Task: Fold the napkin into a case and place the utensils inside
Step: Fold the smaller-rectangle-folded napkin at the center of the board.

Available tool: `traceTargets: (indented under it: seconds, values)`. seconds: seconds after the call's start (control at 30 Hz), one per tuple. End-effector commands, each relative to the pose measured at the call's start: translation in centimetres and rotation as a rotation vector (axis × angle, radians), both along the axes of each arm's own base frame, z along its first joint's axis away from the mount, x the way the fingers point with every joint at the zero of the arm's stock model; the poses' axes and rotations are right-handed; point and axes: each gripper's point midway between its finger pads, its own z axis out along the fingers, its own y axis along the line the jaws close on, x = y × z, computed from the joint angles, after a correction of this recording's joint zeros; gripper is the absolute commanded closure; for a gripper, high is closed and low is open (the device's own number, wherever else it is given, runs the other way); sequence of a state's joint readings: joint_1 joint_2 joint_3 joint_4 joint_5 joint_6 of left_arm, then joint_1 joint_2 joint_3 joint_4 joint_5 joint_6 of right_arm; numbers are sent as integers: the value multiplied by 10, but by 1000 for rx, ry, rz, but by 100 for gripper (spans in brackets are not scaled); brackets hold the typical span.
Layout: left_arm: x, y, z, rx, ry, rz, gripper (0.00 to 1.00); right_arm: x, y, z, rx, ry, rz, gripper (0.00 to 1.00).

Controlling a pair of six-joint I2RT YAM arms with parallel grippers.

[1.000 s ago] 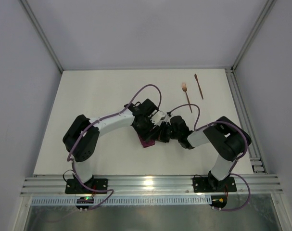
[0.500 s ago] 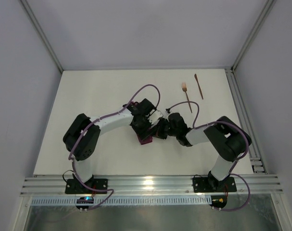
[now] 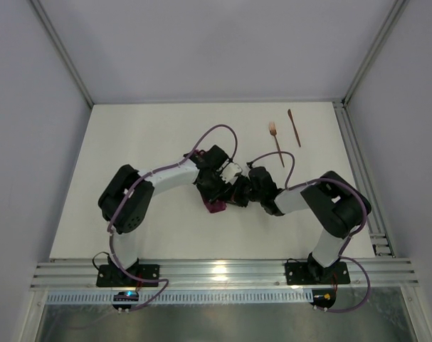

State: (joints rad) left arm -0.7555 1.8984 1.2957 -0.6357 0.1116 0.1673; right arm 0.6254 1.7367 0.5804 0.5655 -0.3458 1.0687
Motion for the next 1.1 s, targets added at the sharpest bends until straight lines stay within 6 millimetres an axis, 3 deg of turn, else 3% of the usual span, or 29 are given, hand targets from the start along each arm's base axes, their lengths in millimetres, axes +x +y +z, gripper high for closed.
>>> traceTargets:
  seconds: [0.0,0.17,0.27,0.3,0.33,0.43,0.57,0.73,0.93,1.07]
  values:
    - [14,-4,-5,-6,-18,6,61,8,28,43,111,-125,85,96]
    - [18,0,-4,-2,-27,-6,84,7,30,50,113,-141,101,95]
    - [20,6,0,4,-25,-1,100,10,30,61,82,-191,132,84]
    - [21,8,1,1,-23,1,100,10,28,62,57,-190,137,74]
    - [20,11,3,3,-17,8,100,10,26,74,51,-223,139,70]
    - [21,17,11,-36,13,21,100,13,14,84,-31,-279,154,62]
    - [19,18,17,-77,37,0,100,15,-2,82,-46,-281,141,60]
    - [16,12,23,-125,74,-5,100,21,1,64,-57,-244,147,60]
    - [23,16,29,-135,65,16,99,42,5,50,-25,-207,117,60]
    - [21,16,26,-140,73,7,96,45,13,42,-17,-192,145,55]
